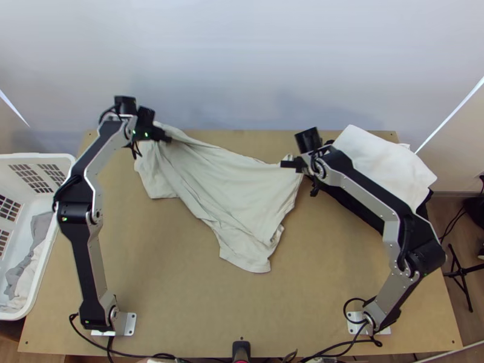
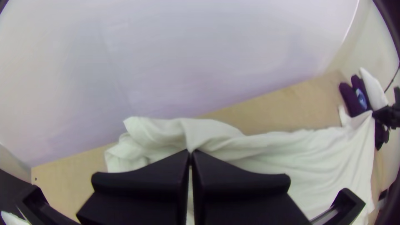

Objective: Fold the t-shirt

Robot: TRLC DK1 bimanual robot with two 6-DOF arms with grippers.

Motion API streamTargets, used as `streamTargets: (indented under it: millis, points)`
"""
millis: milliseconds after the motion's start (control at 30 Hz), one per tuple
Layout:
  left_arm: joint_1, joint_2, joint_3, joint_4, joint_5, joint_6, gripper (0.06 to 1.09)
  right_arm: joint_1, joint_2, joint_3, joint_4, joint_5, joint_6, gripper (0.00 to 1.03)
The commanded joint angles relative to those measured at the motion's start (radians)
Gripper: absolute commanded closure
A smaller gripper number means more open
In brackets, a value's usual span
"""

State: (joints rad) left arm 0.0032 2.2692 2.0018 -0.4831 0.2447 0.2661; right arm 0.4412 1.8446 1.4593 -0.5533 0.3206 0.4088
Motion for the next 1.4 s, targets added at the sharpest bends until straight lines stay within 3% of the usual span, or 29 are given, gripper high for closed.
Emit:
streamTargets:
  millis: [0,300,467,667,833,1200,1367]
  points:
    - [0.007,-0.102,0.04,-0.008,-0.012,-0.209,1.05,-0.058,-0.056,-0.004,0.07,-0.002,-0.076,1.0]
    - [0.027,-0.254,0.029,-0.138,-0.053,-0.314,1.05,-0.107,-0.162,-0.008,0.181,-0.009,-0.191,1.0]
    - [0.037,-0.366,0.008,-0.172,-0.053,-0.36,1.05,-0.105,-0.245,-0.019,0.242,-0.009,-0.206,1.0]
    - [0.06,-0.519,0.012,-0.17,-0.053,-0.439,1.05,-0.087,-0.386,-0.017,0.449,-0.012,-0.206,1.0]
    - [0.121,-0.642,-0.003,-0.114,-0.061,-0.522,1.05,-0.094,-0.407,0.111,0.477,-0.011,-0.278,1.0]
    - [0.158,-0.85,-0.104,0.123,-0.305,-0.528,1.05,-0.122,-0.398,0.372,0.524,-0.012,-0.393,1.0]
    - [0.165,-0.944,-0.107,0.144,-0.355,-0.533,1.05,-0.104,-0.469,0.45,0.523,-0.012,-0.416,1.0]
